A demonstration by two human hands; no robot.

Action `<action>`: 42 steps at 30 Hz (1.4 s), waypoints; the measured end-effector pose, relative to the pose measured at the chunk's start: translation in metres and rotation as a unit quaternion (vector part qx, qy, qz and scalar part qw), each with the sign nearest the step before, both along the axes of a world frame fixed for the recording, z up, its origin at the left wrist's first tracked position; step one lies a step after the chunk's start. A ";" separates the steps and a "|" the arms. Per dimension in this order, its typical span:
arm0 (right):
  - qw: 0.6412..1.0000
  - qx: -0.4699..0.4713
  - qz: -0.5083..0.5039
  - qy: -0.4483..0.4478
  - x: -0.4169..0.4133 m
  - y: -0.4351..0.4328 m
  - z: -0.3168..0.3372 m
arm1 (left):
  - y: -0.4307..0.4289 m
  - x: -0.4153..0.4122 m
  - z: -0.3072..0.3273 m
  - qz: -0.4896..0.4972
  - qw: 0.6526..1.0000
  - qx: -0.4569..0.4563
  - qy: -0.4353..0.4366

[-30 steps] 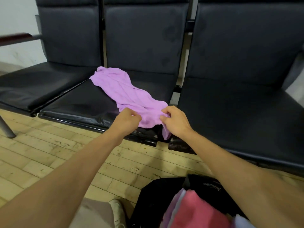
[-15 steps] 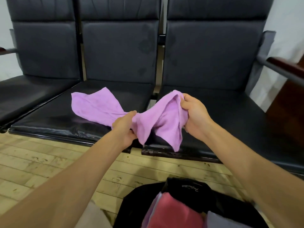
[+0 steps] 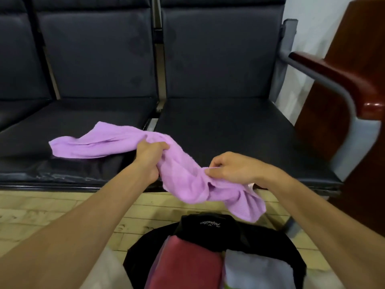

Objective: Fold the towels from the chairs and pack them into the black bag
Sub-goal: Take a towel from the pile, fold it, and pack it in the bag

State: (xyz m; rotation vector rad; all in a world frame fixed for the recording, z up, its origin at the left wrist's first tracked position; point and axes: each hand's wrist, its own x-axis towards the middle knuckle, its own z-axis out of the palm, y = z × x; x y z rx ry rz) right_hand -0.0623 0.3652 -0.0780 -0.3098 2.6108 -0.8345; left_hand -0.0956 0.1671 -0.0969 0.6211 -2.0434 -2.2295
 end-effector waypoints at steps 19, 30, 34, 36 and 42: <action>0.989 -0.009 -0.090 0.118 -0.009 -0.033 -0.035 | -0.014 0.030 -0.009 -0.350 0.927 -0.121 -0.064; 0.804 -0.477 -0.350 -0.057 -0.022 -0.011 -0.013 | 0.006 0.036 0.002 -0.264 0.951 0.107 -0.117; 0.771 -0.467 -0.430 -0.052 -0.025 0.010 -0.008 | 0.016 0.046 0.004 -0.296 0.929 0.119 -0.188; 0.765 -0.454 -0.454 -0.055 -0.024 0.018 -0.008 | 0.017 0.049 0.003 -0.300 0.926 0.113 -0.199; 0.749 -0.456 -0.477 -0.063 -0.016 0.026 -0.004 | 0.018 0.046 0.003 -0.285 0.944 0.139 -0.096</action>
